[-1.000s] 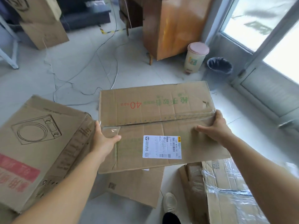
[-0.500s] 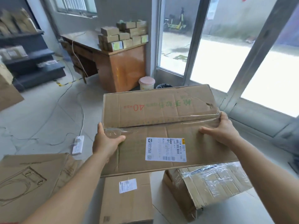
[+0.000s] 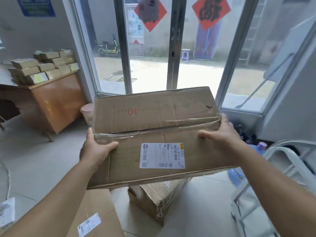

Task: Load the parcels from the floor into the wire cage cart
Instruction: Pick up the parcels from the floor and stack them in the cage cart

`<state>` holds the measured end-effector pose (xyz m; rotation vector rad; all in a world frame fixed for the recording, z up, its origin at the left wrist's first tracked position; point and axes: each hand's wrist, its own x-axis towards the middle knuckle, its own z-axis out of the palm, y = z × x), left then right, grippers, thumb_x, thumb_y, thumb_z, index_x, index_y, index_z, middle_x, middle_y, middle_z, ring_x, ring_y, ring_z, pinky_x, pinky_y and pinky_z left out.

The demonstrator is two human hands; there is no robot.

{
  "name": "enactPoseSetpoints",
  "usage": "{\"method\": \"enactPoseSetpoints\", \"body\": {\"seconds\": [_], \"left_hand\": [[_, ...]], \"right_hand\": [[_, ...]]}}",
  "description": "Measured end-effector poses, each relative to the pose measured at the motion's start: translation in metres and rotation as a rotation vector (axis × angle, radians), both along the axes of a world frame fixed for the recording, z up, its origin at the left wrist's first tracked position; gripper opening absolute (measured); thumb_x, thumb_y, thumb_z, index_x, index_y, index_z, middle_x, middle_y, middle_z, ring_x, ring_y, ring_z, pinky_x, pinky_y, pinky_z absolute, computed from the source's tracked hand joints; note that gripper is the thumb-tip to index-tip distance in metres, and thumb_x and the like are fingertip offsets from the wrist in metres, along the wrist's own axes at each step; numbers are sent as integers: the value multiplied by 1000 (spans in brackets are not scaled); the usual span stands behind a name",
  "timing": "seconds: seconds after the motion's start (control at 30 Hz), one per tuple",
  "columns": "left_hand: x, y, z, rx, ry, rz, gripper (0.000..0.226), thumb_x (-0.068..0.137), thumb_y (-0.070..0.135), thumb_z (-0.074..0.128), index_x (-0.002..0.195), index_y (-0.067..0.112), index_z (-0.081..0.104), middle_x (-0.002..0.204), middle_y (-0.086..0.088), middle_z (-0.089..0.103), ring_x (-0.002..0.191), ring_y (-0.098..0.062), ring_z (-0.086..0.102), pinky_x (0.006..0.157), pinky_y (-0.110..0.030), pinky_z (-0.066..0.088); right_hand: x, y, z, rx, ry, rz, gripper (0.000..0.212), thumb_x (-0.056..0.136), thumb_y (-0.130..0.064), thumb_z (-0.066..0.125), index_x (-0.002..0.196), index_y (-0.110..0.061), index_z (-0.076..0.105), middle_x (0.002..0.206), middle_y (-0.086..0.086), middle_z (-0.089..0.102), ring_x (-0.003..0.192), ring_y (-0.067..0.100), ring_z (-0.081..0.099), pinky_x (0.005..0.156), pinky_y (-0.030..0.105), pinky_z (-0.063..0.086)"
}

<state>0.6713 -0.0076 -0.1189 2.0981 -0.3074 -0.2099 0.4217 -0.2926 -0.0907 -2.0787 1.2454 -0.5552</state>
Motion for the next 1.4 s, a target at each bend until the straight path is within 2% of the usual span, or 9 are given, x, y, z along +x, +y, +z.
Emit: {"method": "enactPoseSetpoints", "body": {"seconds": [0.3,0.47,0.57,0.73,0.87,1.03,1.17,1.27,1.4], "left_hand": [[-93,-86,34,-78,-8,-275,108,64,35,87,150,29,22,139,0,52,122,-25,52,102,-40,43],[-135,-141,51,-83,-68,-431,79,69,27,85,134,28,40,106,5,56,99,-24,57,86,-33,44],[-154,-179,60,-94,-86,-529,78,67,28,86,132,29,43,108,3,59,104,-27,59,90,-37,47],[-186,-241,79,-111,-60,-707,109,53,51,84,145,35,28,127,-1,59,115,-30,55,99,-47,46],[-220,-285,91,-136,-103,-835,98,69,37,83,148,29,25,123,4,55,118,-29,52,98,-41,44],[-269,-336,97,-156,-117,-999,85,68,37,83,138,31,35,117,2,62,100,-25,58,81,-37,47],[-318,-372,101,-126,-135,-1101,100,71,39,82,149,31,21,138,-4,51,118,-32,52,90,-39,44],[-359,-409,102,-114,-156,-1188,92,68,41,83,142,32,29,130,0,55,109,-30,56,91,-44,48],[-422,-460,103,-121,-184,-1269,85,69,35,84,137,28,35,120,0,56,102,-27,56,88,-39,48]], "right_hand": [[-168,-3,47,-34,-52,-271,90,60,-47,86,132,-21,38,134,8,50,123,26,51,103,37,41],[-237,-2,60,-68,-44,-450,99,65,-52,82,143,-22,28,144,8,42,130,28,46,104,37,38],[-271,-3,66,-78,-50,-555,104,65,-54,82,146,-21,25,147,8,39,133,28,43,105,39,37],[-320,-5,73,-102,-58,-736,107,61,-61,81,145,-25,25,147,5,41,131,28,45,103,43,41],[-352,0,75,-106,-84,-874,110,63,-57,82,148,-22,21,148,7,38,133,28,43,105,43,41],[-396,10,67,-106,-132,-1028,105,64,-56,82,146,-24,24,147,5,37,130,28,45,99,42,42],[-437,5,62,-96,-138,-1127,105,64,-57,82,146,-24,24,146,5,38,129,29,46,100,44,44],[-474,-7,55,-82,-152,-1204,108,62,-60,81,146,-25,23,147,5,39,130,30,46,99,46,45],[-525,-33,42,-59,-196,-1280,112,60,-61,82,148,-25,21,150,5,38,131,31,44,102,50,44]]}}
